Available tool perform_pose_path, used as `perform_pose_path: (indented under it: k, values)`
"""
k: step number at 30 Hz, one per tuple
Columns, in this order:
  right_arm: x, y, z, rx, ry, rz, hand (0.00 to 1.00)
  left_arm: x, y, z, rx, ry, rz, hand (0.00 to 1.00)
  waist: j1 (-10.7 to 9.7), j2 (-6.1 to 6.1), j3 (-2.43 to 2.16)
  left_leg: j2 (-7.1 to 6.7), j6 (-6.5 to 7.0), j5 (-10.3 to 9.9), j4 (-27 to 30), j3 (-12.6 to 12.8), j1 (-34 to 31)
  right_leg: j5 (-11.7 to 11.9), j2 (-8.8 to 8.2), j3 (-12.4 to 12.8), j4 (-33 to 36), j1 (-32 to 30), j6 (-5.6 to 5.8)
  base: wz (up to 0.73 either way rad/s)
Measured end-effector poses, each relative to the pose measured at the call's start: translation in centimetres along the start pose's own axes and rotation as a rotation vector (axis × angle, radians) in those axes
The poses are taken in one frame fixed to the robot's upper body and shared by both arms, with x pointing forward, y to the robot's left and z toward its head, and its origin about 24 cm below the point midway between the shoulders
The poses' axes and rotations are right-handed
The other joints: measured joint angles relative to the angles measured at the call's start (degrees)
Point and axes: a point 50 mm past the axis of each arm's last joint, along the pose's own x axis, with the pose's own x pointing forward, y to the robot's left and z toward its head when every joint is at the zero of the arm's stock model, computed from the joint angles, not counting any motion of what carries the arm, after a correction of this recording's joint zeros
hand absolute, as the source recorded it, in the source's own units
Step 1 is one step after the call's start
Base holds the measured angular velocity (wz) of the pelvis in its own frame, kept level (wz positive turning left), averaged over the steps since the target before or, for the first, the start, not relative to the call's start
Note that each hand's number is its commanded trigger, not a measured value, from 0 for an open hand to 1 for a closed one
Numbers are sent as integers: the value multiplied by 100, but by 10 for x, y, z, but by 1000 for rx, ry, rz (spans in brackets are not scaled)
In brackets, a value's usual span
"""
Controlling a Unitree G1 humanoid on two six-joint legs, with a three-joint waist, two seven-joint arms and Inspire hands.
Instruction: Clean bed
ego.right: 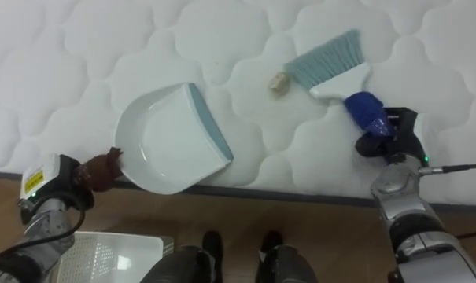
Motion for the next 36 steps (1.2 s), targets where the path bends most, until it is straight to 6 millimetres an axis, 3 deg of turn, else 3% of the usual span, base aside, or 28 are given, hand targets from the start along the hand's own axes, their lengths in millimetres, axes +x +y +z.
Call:
perform_pose_path:
  k: [21, 31, 36]
  values:
    - [-3, 0, -21, -49, 101, 3, 100, -1, 0, -4, 27, 41, 7, 100, -9, 12, -11, -12, 18, -24, 65, -92, -37, -2, -28, -98, 53, 33, -3, 1]
    - [-2, -2, -21, -114, 99, 7, 100, 0, 2, 1, 86, 7, 30, 100, -6, 17, -14, -19, 19, -26, 96, -92, 0, -18, -19, -46, 86, 65, 16, 0]
    - [1, -7, -18, -205, 64, 21, 100, 6, 15, 4, 163, -48, 79, 100, 5, -153, -3, -24, 26, -30, 70, 49, 4, -71, -89, 9, 229, -43, -7, -3]
